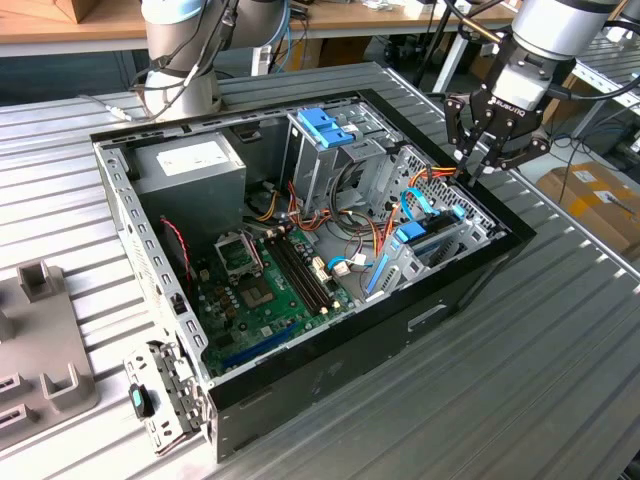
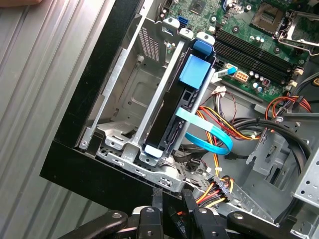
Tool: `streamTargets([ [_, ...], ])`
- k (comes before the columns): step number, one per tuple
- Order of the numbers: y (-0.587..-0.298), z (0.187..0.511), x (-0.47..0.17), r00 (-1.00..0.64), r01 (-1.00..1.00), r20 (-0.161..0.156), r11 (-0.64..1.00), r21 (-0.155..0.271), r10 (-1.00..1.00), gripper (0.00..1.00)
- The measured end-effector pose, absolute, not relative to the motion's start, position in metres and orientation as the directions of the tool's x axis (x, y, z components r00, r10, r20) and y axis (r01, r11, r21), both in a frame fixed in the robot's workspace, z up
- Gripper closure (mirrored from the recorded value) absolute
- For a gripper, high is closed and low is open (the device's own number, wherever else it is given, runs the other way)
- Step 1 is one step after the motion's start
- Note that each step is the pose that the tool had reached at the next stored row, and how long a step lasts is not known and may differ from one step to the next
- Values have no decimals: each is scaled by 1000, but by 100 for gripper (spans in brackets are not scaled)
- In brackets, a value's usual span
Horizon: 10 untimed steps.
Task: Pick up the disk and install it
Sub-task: 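Insert the second disk wire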
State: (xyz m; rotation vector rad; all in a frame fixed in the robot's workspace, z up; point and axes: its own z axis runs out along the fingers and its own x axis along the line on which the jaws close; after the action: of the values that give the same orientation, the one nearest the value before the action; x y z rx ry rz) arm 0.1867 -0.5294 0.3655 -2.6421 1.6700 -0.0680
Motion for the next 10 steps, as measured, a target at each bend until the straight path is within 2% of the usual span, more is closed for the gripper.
streamTargets([
  [10,-529,365,187,458,-888,29,-458,-36,-889,70],
])
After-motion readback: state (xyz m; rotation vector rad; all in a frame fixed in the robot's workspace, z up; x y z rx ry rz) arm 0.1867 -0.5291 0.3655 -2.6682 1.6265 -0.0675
